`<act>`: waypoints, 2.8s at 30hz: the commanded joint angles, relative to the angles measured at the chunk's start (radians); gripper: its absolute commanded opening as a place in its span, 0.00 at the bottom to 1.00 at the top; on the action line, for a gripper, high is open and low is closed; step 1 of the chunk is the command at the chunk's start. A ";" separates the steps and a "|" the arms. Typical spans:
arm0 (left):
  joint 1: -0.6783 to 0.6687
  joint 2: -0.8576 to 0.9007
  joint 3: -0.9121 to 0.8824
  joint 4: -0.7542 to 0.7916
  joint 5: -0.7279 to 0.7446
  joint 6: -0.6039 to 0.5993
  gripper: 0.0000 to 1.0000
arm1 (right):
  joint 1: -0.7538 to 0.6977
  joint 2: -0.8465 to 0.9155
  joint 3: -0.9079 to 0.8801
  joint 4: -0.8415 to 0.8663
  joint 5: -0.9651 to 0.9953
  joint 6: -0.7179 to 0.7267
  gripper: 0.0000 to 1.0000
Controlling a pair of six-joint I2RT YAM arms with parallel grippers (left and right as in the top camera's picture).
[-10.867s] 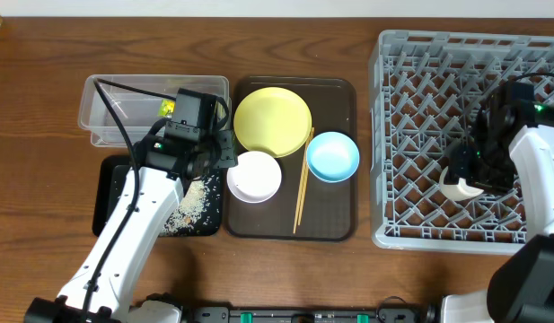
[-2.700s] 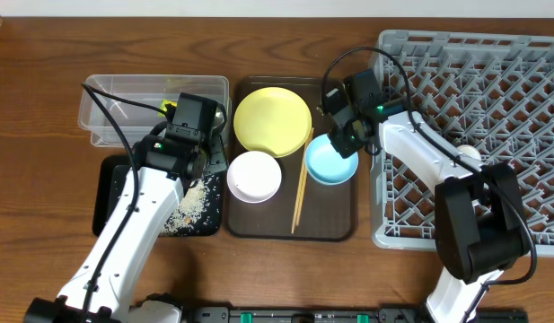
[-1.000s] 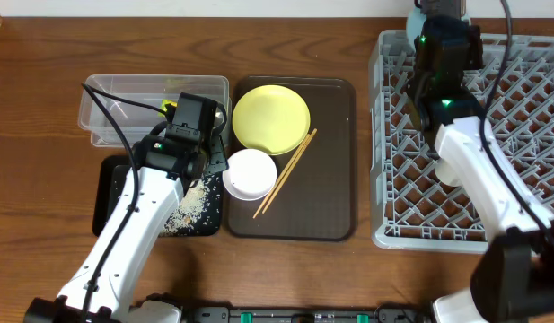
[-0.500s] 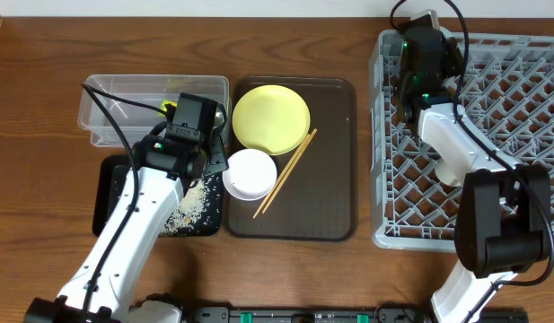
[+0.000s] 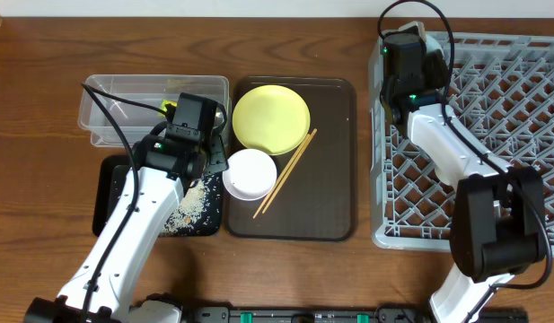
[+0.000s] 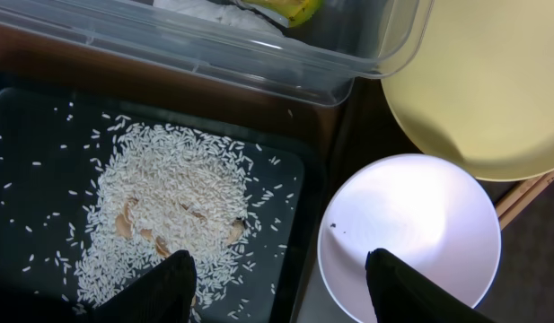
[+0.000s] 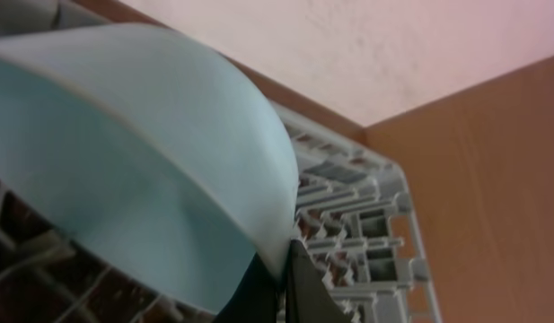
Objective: Sort waste into correct bins and load items into the dishwasher rack
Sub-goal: 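Carry the light-blue cup into the rack's back corner and release, then grasp the pink bowl on the brown tray with the right gripper, then carry the pink bowl into the rack beside the blue cup, release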
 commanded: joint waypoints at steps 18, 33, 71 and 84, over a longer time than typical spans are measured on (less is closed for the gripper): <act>0.002 0.008 0.004 -0.006 -0.015 -0.005 0.64 | 0.017 -0.292 -0.006 -0.390 -0.598 0.286 0.58; 0.183 -0.028 0.004 -0.130 -0.060 -0.111 0.64 | 0.216 -0.228 -0.006 -0.492 -1.144 0.320 0.52; 0.263 -0.028 0.004 -0.158 -0.060 -0.118 0.64 | 0.389 -0.085 -0.006 -0.429 -0.740 0.562 0.01; 0.263 -0.028 0.004 -0.155 -0.060 -0.118 0.64 | 0.183 -0.303 -0.006 -0.417 -0.401 0.407 0.01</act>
